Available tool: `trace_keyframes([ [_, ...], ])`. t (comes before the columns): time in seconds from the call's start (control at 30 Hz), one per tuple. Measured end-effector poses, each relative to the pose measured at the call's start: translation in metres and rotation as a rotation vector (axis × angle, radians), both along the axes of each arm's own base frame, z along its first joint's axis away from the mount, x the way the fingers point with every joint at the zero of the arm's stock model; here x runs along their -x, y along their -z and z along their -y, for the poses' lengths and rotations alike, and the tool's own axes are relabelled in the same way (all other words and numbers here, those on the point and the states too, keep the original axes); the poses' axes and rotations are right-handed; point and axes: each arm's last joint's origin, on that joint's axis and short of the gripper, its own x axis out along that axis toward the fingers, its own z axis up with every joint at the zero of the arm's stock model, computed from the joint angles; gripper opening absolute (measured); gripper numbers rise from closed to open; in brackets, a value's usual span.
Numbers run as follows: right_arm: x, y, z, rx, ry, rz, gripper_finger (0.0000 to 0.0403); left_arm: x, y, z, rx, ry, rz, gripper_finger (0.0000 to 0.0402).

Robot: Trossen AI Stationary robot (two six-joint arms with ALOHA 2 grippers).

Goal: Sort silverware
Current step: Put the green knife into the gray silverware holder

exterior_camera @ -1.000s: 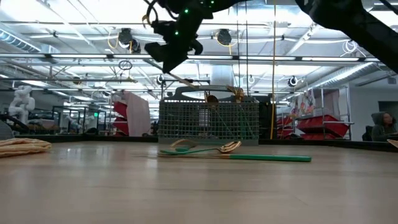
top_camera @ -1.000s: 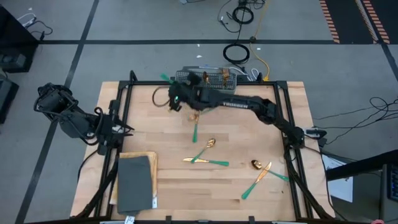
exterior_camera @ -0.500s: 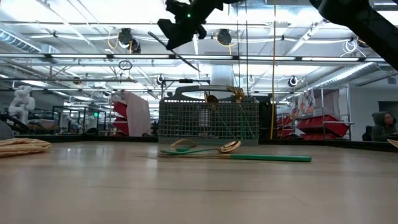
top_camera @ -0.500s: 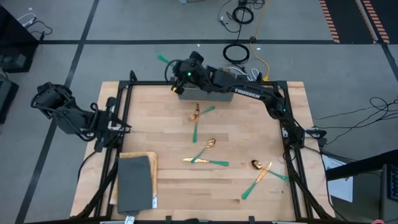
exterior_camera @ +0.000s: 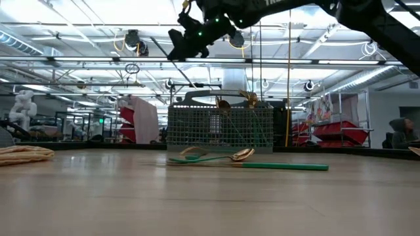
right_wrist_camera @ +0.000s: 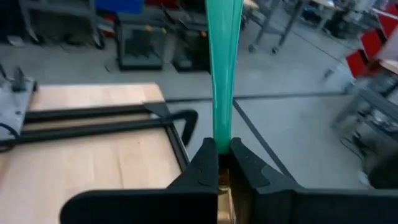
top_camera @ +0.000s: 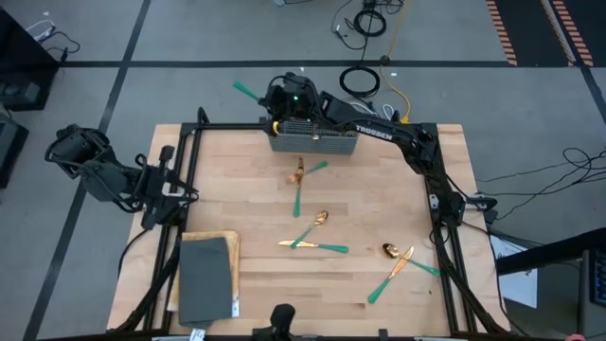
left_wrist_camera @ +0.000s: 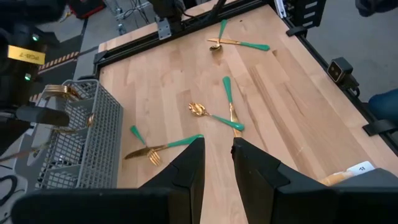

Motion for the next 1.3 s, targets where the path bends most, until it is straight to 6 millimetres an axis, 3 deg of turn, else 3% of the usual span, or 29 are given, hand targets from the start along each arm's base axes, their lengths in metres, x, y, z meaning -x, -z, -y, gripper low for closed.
trace_keyframes([
  [0.2, 0.016, 0.001, -0.005, 0.029, -0.007, 0.0, 0.0, 0.001, 0.0, -0.001, 0.001, 0.0, 0.004, 0.009],
  [0.37, 0.063, -0.006, -0.016, 0.12, -0.032, 0.299, 0.0, 0.002, -0.001, -0.003, -0.017, -0.017, 0.019, 0.009],
  [0.47, 0.098, 0.008, -0.021, 0.134, -0.027, 0.443, 0.0, 0.002, -0.001, -0.004, -0.037, -0.027, 0.031, 0.009],
  [0.6, 0.122, 0.033, -0.025, 0.076, -0.066, 0.495, 0.0, 0.002, -0.002, -0.004, -0.058, -0.051, 0.046, 0.009],
  [0.97, 0.12, 0.086, -0.006, 0.0, -0.146, 0.753, 0.0, 0.002, -0.002, -0.005, -0.073, -0.067, 0.055, 0.009],
  [1.07, 0.116, 0.106, -0.001, -0.064, -0.133, 0.731, 0.0, 0.002, -0.002, -0.005, -0.075, -0.066, 0.054, 0.009],
  [1.3, 0.113, 0.116, 0.002, -0.105, -0.125, 0.677, 0.0, 0.003, -0.002, -0.006, -0.077, -0.065, 0.052, 0.009],
])
